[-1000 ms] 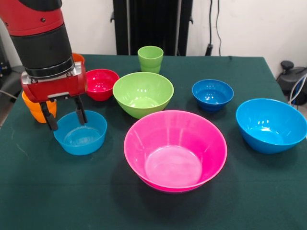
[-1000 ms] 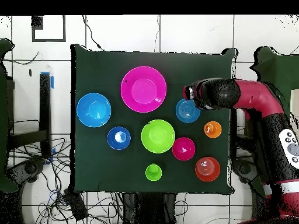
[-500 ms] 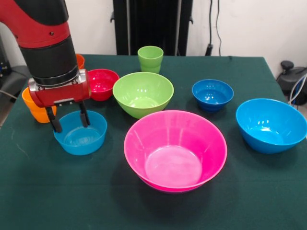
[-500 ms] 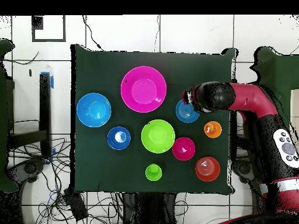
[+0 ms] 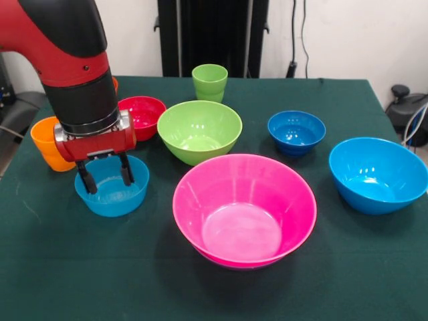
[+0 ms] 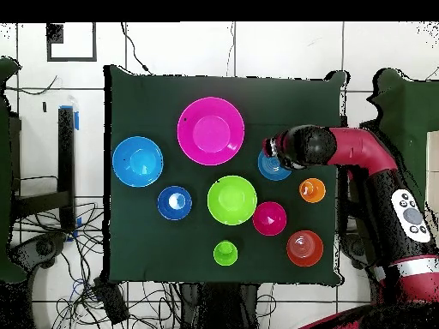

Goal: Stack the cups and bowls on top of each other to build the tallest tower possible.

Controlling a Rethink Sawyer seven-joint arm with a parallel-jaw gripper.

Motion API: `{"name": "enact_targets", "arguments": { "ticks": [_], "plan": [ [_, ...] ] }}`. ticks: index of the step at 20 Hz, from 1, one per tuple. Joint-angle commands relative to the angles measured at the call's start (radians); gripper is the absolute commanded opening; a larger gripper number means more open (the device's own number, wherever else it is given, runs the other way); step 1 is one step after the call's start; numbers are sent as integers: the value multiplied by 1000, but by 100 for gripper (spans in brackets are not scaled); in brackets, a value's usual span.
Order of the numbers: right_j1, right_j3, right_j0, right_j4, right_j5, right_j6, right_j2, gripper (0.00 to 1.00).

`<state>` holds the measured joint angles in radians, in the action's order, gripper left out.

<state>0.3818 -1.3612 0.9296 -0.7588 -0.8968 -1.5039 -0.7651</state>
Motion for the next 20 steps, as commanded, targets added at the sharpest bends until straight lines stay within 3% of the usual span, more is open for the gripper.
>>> {"name": "enact_targets", "arguments": {
  "ticks": [1,13,20],
  "plan": [
    [-17,51,-44,-96,-1,233,61,100],
    [-30,160,-59,-108,-66,367,28,100],
    [-44,148,-38,-101,-52,460,3,100]
  ]
}}
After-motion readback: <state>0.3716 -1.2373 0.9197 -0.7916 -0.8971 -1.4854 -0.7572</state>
